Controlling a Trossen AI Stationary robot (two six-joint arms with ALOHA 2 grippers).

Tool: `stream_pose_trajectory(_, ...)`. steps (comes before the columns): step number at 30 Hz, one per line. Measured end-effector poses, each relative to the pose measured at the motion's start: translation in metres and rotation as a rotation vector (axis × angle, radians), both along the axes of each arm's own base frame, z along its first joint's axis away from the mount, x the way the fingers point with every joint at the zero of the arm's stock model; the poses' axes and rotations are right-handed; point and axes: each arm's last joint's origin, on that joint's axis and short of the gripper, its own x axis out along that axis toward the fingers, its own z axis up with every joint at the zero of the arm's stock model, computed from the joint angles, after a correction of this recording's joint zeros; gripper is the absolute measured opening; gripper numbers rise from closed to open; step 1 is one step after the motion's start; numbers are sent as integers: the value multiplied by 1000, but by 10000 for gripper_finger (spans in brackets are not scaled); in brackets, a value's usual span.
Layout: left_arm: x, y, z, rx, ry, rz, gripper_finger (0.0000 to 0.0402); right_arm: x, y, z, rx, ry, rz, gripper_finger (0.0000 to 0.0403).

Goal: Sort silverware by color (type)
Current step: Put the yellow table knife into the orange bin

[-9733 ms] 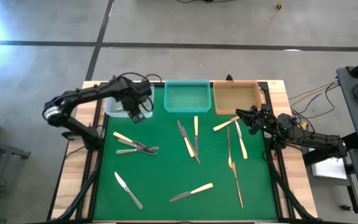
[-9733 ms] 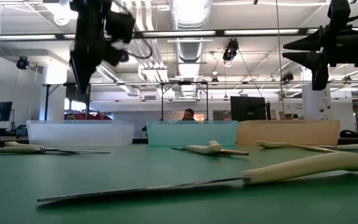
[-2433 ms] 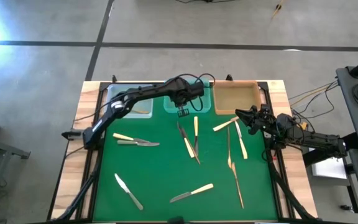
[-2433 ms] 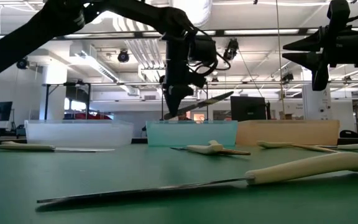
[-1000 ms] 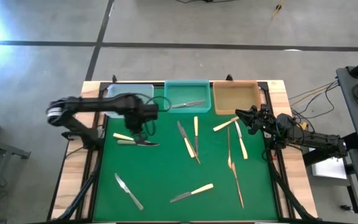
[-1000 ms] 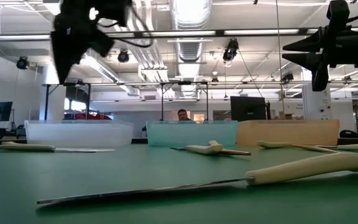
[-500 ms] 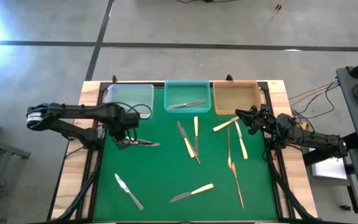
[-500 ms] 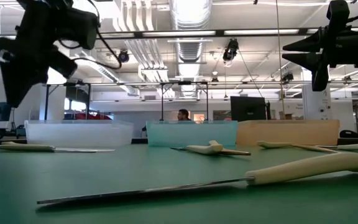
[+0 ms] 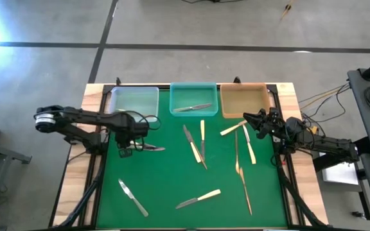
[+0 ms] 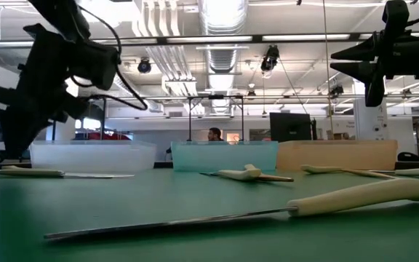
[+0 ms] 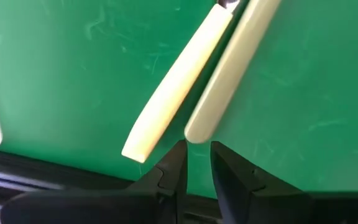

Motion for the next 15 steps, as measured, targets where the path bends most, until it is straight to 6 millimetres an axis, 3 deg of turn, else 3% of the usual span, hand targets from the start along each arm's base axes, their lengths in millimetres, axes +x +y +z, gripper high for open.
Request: stream_pose_trajectory(15, 7, 3, -30, 34, 161, 14, 54, 0, 0, 0, 0, 0, 0, 82)
